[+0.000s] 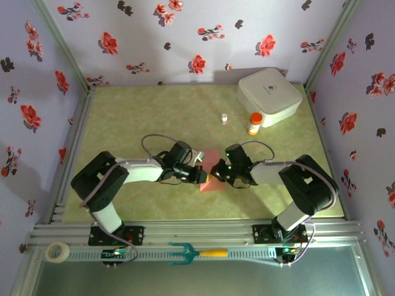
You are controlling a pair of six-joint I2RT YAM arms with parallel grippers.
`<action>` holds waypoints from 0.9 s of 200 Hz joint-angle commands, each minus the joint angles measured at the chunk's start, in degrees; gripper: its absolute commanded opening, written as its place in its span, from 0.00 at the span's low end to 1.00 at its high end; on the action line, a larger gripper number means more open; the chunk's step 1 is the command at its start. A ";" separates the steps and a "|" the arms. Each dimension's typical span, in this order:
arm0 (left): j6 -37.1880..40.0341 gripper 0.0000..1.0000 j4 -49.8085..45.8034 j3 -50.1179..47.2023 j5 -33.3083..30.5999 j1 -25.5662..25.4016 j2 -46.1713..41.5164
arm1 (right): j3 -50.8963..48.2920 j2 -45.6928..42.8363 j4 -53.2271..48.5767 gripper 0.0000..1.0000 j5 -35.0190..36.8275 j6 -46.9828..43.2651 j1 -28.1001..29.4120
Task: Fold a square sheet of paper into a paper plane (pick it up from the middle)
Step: Fold the triangle a second time at the center of the table.
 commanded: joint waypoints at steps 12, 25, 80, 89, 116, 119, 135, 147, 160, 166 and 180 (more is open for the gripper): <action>-0.83 0.01 -0.05 2.20 1.51 0.16 3.91 | -1.46 1.57 -4.51 0.02 3.14 0.57 -0.48; -0.85 0.00 -0.25 1.69 1.70 0.03 4.41 | -1.47 1.42 -4.47 0.02 3.17 0.59 -0.48; 2.42 0.00 -6.43 -1.98 -1.58 -0.72 5.13 | 0.26 -0.98 -3.68 0.08 1.61 0.17 -0.48; 2.55 0.00 -6.51 -2.57 -2.20 -0.71 5.51 | 0.80 -2.54 -5.15 0.10 2.19 -0.53 -0.43; 2.38 0.00 -5.48 -3.03 -3.13 -1.07 5.53 | 1.96 -5.35 -7.41 0.09 2.27 -1.89 0.40; 2.34 0.00 -5.39 -2.99 -3.32 -1.05 5.56 | 1.89 -5.29 -7.26 0.09 2.20 -1.81 0.55; 2.31 0.00 -5.32 -2.57 -3.58 -1.16 5.48 | 1.27 -5.01 -4.85 0.07 1.51 -1.32 1.72; 2.35 0.00 -5.54 -2.24 -3.73 -1.25 5.65 | 1.08 -4.25 -3.16 0.06 1.27 -0.69 2.44; 2.42 0.00 -5.43 -2.19 -3.83 -1.32 5.66 | 1.50 -2.45 -2.36 0.04 0.04 -0.67 2.76; 2.42 0.00 -5.50 -2.15 -3.86 -1.28 5.64 | 1.60 -1.29 -2.13 0.03 -0.09 -0.65 2.85; 2.53 0.00 -5.85 -2.10 -4.48 -1.35 5.61 | 1.38 0.98 -0.49 0.02 -1.36 -0.71 3.03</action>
